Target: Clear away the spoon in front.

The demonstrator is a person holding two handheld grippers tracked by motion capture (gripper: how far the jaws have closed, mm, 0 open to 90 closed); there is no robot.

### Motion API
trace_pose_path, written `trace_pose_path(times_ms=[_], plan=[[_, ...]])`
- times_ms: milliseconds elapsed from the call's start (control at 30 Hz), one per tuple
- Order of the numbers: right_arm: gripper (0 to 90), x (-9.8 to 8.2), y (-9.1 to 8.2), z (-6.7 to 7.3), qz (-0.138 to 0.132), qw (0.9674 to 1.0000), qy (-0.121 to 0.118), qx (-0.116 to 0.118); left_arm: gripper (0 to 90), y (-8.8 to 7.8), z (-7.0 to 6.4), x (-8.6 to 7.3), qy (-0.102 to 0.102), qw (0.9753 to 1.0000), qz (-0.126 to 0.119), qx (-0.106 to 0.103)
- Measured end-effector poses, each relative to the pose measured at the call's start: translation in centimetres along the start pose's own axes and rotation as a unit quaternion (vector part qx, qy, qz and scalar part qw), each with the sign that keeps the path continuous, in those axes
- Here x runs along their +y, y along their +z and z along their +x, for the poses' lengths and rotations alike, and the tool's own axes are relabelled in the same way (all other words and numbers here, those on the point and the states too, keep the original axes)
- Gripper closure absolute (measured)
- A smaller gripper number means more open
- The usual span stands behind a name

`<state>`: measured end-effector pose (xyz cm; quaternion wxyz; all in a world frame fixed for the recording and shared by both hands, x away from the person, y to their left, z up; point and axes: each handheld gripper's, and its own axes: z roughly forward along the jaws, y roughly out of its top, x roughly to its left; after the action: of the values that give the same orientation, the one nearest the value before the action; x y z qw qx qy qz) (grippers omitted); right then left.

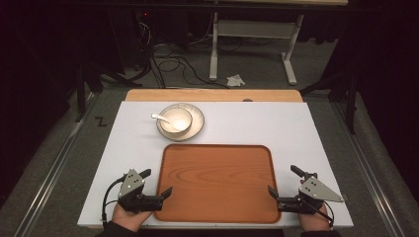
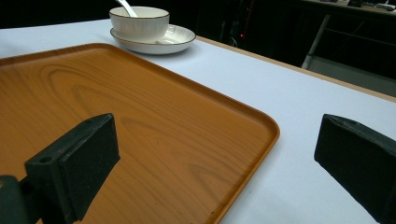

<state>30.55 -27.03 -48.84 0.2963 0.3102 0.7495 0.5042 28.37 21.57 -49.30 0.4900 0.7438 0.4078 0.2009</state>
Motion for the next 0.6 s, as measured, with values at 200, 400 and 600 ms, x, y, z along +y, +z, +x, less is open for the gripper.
trace_pose_path(times_ms=[200, 400, 600], plan=[[0.6, 0.0, 0.0, 0.0, 0.0, 1.0, 0.001, 0.002, 4.3, -0.2, 0.1, 0.1, -0.006, 1.0, -0.006, 0.003], [0.6, -0.1, 0.0, -0.1, -0.001, 0.9999, 0.01, 0.002, 4.2, -0.4, 0.0, 0.7, -0.005, 0.9999, -0.013, 0.007], [0.6, -0.1, 0.0, -0.1, -0.007, 0.9998, 0.017, 0.0, 0.8, -0.5, 0.0, 1.9, -0.004, 0.9997, -0.019, 0.017]])
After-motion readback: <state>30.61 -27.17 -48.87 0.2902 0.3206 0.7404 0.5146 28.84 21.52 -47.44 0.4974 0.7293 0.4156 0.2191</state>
